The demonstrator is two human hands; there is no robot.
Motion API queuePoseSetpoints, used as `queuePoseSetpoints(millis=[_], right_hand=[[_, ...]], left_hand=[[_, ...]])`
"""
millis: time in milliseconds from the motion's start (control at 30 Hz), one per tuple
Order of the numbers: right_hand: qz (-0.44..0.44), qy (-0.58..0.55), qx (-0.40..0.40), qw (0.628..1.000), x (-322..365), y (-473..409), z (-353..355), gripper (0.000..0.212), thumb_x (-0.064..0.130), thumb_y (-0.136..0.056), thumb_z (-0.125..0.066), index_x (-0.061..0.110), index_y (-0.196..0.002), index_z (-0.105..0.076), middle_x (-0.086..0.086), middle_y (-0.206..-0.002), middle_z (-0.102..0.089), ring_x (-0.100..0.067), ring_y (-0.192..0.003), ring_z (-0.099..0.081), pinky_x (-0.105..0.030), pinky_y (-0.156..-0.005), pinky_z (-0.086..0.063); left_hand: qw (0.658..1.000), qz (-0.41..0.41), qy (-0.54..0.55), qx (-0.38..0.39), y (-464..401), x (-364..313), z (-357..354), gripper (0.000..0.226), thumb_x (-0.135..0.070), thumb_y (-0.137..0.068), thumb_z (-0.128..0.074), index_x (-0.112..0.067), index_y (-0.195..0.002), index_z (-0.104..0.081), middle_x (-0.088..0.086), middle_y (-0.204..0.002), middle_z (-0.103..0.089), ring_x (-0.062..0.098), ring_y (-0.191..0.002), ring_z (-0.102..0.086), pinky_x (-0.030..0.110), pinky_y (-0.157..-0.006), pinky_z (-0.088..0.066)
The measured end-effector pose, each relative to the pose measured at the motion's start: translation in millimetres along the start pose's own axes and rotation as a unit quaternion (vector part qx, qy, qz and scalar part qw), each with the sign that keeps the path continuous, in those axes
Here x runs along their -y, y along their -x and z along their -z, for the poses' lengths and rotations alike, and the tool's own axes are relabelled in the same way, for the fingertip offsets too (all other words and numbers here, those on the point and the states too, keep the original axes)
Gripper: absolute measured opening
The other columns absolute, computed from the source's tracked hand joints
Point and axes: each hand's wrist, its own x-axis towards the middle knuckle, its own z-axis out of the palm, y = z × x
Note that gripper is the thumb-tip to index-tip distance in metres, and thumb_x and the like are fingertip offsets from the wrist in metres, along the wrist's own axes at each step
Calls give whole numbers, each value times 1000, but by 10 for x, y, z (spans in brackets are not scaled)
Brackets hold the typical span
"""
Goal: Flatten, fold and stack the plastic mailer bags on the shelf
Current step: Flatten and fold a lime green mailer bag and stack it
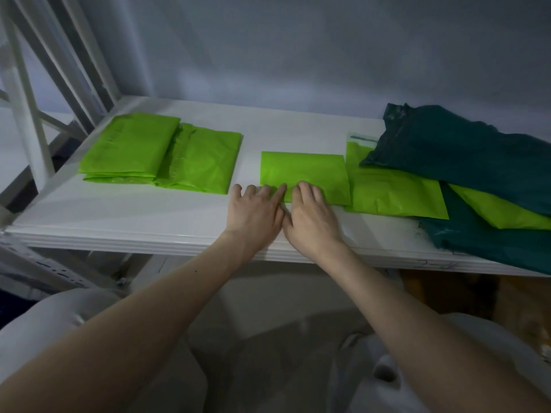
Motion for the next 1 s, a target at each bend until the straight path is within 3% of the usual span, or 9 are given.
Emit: queuePoseSetpoints(millis=[67,233,333,433,533,633,700,800,1000], right_hand=[[-3,24,3,1000,-74,6,30,41,31,-83,-54,-1,-108,-59,-16,-109,-56,-35,-103,-52,-42,-80,-47],[0,64,21,998,-196,71,68,51,40,-91,-44,9,-132,-46,-9,-127,-47,-30,-118,-42,-44,-86,-39],[1,53,23,998,-234,102,53,53,39,-91,-45,7,-134,-44,-8,-130,-47,-29,-118,-43,-44,-88,-39],[-1,45,16,999,-254,109,36,53,39,-89,-44,4,-128,-49,-8,-125,-52,-29,-113,-47,-43,-84,-42],[-2,37,19,999,-254,105,48,57,41,-88,-33,4,-128,-51,-8,-122,-53,-30,-111,-49,-44,-83,-43],[3,36,29,999,-255,100,66,54,37,-88,-36,6,-132,-47,-7,-125,-50,-29,-115,-45,-43,-87,-41],[12,34,44,998,-273,100,64,53,30,-87,-46,7,-135,-42,-7,-132,-44,-28,-119,-40,-43,-92,-38],[16,15,46,999,-324,101,91,55,27,-85,-49,8,-136,-41,-6,-137,-41,-27,-123,-38,-42,-96,-35],[17,13,42,999,-396,137,105,58,31,-86,-47,11,-139,-38,-3,-138,-41,-23,-126,-38,-40,-98,-34]], left_hand=[[1000,-9,-6,-2,-3,-16,-2,52,-40,-97,-24,-28,-147,-20,5,-129,-52,30,-116,-49,41,-100,-27],[1000,-7,1,-26,-6,-29,-30,58,-44,-91,-16,-25,-138,-44,14,-123,-59,36,-122,-46,44,-100,-20],[1000,-18,-6,-9,-13,-31,-4,52,-43,-96,-20,-24,-143,-35,8,-143,-41,30,-140,-20,46,-109,-14],[999,-34,-9,-17,-21,-74,44,54,-41,-98,-19,-16,-144,-31,0,-152,-24,24,-143,-12,45,-110,-15],[999,-44,3,-21,-27,-145,-7,56,-38,-95,-19,-8,-138,-39,3,-153,-27,22,-140,-24,41,-109,-23],[996,-67,40,-38,-77,-174,-19,54,-34,-85,-28,-8,-119,-60,9,-133,-55,23,-116,-56,35,-93,-46],[992,-99,77,-33,-101,-179,-45,56,-34,-86,-26,-7,-124,-57,9,-129,-58,25,-113,-58,35,-92,-46],[985,-114,130,-28,-121,-209,-49,69,-42,-85,-12,-10,-140,-39,7,-140,-48,25,-124,-47,36,-101,-38],[988,-101,118,-25,-125,-211,-85,76,-50,-82,-4,-18,-147,-25,1,-145,-41,21,-128,-41,34,-103,-35]])
